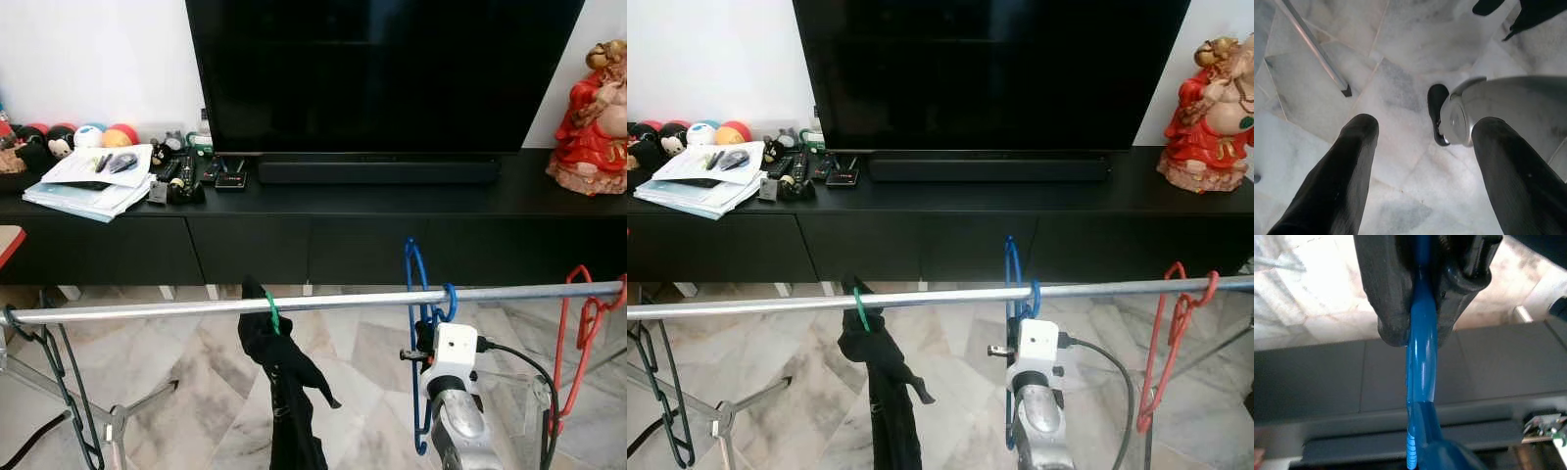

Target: Hang hanger

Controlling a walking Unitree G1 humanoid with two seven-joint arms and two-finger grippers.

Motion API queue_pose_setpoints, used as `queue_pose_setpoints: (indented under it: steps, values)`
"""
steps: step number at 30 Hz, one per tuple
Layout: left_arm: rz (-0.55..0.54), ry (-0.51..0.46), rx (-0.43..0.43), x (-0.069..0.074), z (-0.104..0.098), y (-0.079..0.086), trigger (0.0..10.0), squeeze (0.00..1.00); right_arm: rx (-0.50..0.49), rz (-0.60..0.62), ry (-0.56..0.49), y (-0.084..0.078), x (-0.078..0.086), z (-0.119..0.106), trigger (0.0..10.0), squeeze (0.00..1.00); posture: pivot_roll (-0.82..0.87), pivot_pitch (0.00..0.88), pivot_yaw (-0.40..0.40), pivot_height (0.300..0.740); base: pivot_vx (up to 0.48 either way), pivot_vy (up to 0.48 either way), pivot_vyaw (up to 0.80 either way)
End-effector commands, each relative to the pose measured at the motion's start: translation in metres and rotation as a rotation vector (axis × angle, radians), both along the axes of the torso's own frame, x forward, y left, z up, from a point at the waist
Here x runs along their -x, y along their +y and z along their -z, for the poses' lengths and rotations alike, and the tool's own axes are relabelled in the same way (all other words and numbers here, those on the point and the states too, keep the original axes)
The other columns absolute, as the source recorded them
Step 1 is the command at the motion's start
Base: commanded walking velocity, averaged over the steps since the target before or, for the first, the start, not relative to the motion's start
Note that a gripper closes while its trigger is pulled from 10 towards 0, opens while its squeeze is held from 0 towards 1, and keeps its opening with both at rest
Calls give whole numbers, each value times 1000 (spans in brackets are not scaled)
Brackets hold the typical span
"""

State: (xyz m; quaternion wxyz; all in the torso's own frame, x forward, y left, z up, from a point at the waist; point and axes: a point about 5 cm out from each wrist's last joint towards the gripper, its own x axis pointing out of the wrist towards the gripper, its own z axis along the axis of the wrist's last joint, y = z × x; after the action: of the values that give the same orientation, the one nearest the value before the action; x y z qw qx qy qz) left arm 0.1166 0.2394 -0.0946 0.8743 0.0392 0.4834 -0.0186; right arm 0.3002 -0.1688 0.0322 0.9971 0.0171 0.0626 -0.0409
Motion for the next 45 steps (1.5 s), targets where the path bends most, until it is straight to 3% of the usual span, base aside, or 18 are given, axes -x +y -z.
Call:
queue_pose_setpoints:
  steps: [1, 9, 17, 22, 27, 28, 29, 36, 37, 39, 45]
  values:
    - [-5, 12, -6, 1, 0, 4, 10000, 0, 0, 9, -43, -1, 2, -4, 10000, 1000, 140, 41, 5, 740, 0, 0, 0]
    - [5, 24, 1, -8, 2, -11, 10000, 0, -5, -7, 1, 1, 10, 3, 10000, 1000, 135, 41, 6, 740, 0, 0, 0]
    - [13, 16, 4, -17, 2, -24, 10000, 0, 1, -43, 26, 3, 0, -2, 10000, 1000, 139, 39, 8, 740, 0, 0, 0]
    - [17, 5, 8, -23, 2, -32, 10000, 0, -11, -31, -48, -2, -9, -18, 10000, 1000, 142, 38, 8, 740, 0, 0, 0]
    - [16, 5, 10, -23, 2, -32, 10000, 0, -18, -18, -74, -2, -8, -20, 10000, 1000, 142, 36, 5, 740, 0, 0, 0]
    - [16, 6, 11, -24, 2, -33, 10000, 0, -18, -17, -73, -1, -7, -20, 10000, 859, 142, 36, 5, 740, 0, 0, 0]
    - [17, 8, 12, -23, 2, -34, 10000, 0, -18, -18, -60, 0, -6, -17, 10000, 0, 142, 36, 5, 740, 0, 0, 0]
    - [15, 12, 11, -18, 3, -28, 10000, 0, -3, -51, 30, 5, -10, -13, 10000, 0, 143, 35, 7, 740, 0, 0, 0]
    - [14, 9, 12, -18, 3, -27, 10000, 0, 27, -58, 85, 5, -14, -11, 10000, 0, 144, 35, 8, 740, 0, 0, 0]
    - [15, 3, 14, -19, 2, -26, 10000, 0, -9, -68, 86, 6, -20, -16, 10000, 0, 142, 33, 7, 740, 0, 0, 0]
    - [17, -3, 19, -20, 1, -26, 10000, 0, 4, -80, 133, 6, -26, -20, 10000, 0, 141, 37, 6, 740, 0, 0, 0]
